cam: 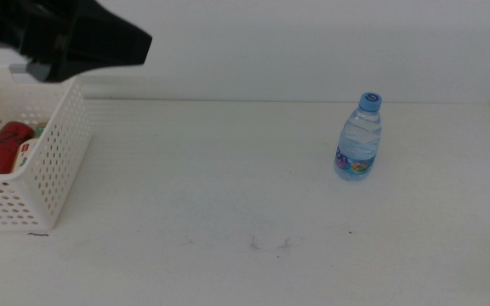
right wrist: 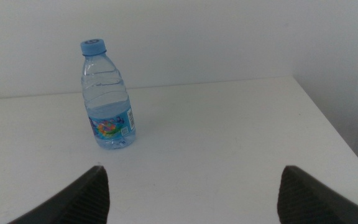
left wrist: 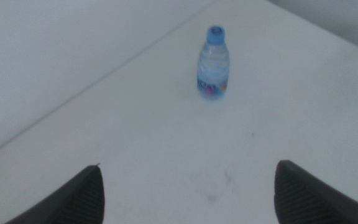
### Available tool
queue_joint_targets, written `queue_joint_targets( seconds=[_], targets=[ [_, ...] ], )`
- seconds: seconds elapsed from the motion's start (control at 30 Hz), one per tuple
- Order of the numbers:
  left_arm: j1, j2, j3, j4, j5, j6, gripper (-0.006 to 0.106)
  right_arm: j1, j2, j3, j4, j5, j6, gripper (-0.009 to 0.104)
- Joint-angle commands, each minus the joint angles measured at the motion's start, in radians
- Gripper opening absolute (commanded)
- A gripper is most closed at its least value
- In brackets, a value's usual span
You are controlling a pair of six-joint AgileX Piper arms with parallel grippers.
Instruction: Use arms to grab the bottles and put them into the dustbin to the left of the table.
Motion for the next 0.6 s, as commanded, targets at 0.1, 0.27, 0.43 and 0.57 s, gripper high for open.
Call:
queue_joint_targets(
  seconds=[0.1,0.27,0.43,0.57],
  targets=[
    [-0.005,-0.003,0.005,-0.034,-0.076,-0.01,0.094,-0.009,-0.004,0.003,-0.014,-0.003,-0.007,0.089],
    [-0.005,-0.003,0.005,-0.032,-0.126,-0.01,0.094,-0.009,-0.004,0.003,-0.014,-0.003,-0.007,0.089],
    [-0.005,-0.003,0.005,-0.032,-0.172,0.003,0.094,-0.009,-0.004,0.003,-0.014,-0.003,-0.007,0.089],
    [-0.005,-0.003,0.005,-0.032,-0.191,0.003,0.094,-0.009,-0.004,0.003,-0.014,-0.003,-0.007,0.089]
  ],
)
